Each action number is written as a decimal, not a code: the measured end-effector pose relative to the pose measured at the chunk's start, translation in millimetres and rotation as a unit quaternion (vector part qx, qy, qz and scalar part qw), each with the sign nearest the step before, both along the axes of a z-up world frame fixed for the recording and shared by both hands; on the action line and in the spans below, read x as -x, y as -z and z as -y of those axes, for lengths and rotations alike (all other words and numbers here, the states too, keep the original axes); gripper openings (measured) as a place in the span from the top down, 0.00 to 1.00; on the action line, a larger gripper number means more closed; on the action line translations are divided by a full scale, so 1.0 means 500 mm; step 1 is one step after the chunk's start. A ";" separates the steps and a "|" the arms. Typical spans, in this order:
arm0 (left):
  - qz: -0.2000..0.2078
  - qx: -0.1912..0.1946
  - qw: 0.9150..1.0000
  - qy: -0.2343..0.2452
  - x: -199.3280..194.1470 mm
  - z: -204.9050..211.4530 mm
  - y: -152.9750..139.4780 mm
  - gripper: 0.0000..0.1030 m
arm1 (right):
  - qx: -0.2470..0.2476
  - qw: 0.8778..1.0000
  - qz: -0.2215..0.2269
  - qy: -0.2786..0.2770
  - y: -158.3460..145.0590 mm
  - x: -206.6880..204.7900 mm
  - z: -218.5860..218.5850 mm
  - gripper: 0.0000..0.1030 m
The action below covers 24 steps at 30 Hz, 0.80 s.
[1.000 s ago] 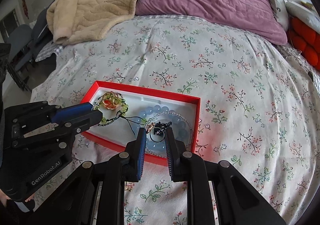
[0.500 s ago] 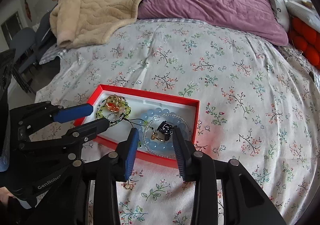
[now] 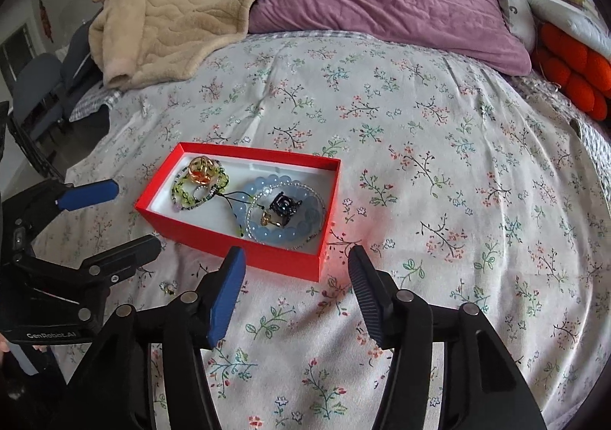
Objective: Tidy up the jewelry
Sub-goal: 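Open both tools to drop the hoop and ring into the red box, then withdraw both tools toward the small gold earrings on the bedspread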
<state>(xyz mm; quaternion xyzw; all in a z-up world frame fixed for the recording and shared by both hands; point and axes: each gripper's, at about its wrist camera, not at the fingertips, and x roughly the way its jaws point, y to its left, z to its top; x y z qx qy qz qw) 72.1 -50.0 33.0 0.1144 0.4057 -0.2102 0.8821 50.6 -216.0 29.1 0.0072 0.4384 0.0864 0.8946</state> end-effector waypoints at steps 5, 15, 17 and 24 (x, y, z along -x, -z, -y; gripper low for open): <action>-0.007 -0.013 1.000 -0.005 0.023 -0.016 0.007 0.08 | 0.010 1.000 -0.013 0.011 0.013 0.021 0.016 0.34; -0.035 -0.020 0.999 -0.012 0.047 -0.047 0.030 0.03 | 0.030 0.997 -0.062 0.018 0.057 0.057 0.023 0.27; -0.041 -0.021 0.999 -0.014 0.050 -0.053 0.036 0.03 | 0.032 0.996 -0.076 0.022 0.069 0.064 0.023 0.27; -0.078 -0.001 0.997 -0.024 0.054 -0.082 0.063 0.03 | 0.061 0.992 -0.112 0.020 0.112 0.088 0.020 0.27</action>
